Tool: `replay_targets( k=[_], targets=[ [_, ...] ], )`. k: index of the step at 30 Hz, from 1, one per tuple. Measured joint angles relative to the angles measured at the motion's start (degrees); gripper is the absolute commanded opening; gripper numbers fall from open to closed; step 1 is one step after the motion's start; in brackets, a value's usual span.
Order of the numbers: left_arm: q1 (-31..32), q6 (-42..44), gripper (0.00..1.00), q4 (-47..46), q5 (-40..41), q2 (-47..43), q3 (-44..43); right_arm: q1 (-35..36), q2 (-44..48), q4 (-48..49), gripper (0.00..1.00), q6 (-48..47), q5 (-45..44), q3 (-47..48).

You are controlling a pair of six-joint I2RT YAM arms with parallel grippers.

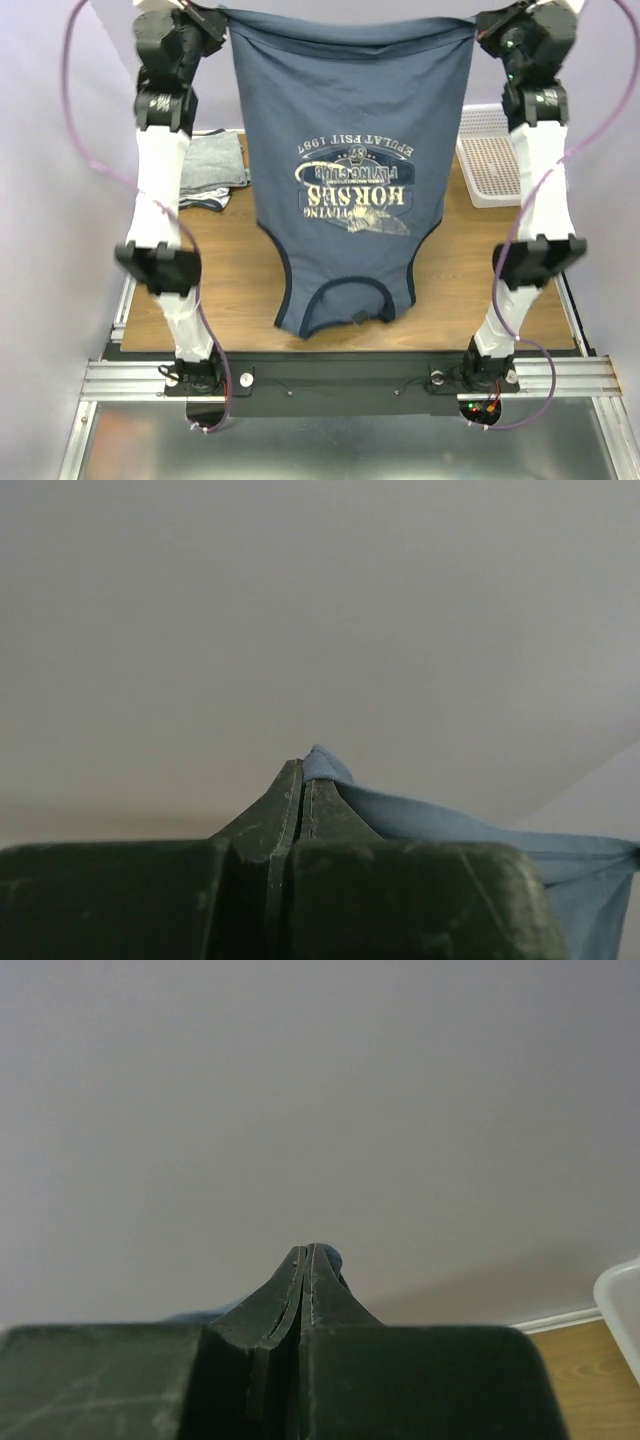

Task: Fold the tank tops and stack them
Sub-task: Flatten the tank top out

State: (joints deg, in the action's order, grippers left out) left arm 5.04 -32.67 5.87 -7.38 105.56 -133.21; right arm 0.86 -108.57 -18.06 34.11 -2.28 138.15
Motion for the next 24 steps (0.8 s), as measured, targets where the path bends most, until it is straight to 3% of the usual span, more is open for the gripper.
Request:
replay_targets(
  k=[2, 5, 9, 14, 17, 19, 24],
  targets=[
    [-1.3, -1.7, 0.0, -1.0, -4.0, 8.5, -7.0, 0.0, -5.3, -0.7, 0.0, 0.4, 0.5, 5.0],
    [-2.8, -4.5, 0.0, -4.2, -7.5, 14.1, -9.8, 0.0, -9.8, -0.1, 0.0, 1.1, 0.5, 9.1],
    [-5.7, -8.4, 0.0, -10.6, -11.1, 13.6, -9.7, 0.0, -7.7, 3.7, 0.0, 1.5, 0.0, 7.2],
    [-9.2, -11.9, 0.0, -19.2, -14.1, 6.5, -9.0, 0.0, 1.1, 9.3, 0.01, 1.4, -1.1, 1.9],
    [-10.0, -13.4, 0.0, -23.6, -15.8, -0.8, -3.5, 0.0, 5.8, 12.1, 0.0, 1.4, -1.2, -0.9],
    [-10.0, -14.2, 0.0, -26.1, -16.6, -6.3, 3.9, 0.0, 11.2, 14.6, 0.0, 1.4, -1.4, -8.0],
    [-10.0, -17.0, 0.0, -30.3, -18.3, -19.2, 28.9, 0.0, 24.6, 18.2, 0.0, 2.0, -1.7, -33.7]
  ],
)
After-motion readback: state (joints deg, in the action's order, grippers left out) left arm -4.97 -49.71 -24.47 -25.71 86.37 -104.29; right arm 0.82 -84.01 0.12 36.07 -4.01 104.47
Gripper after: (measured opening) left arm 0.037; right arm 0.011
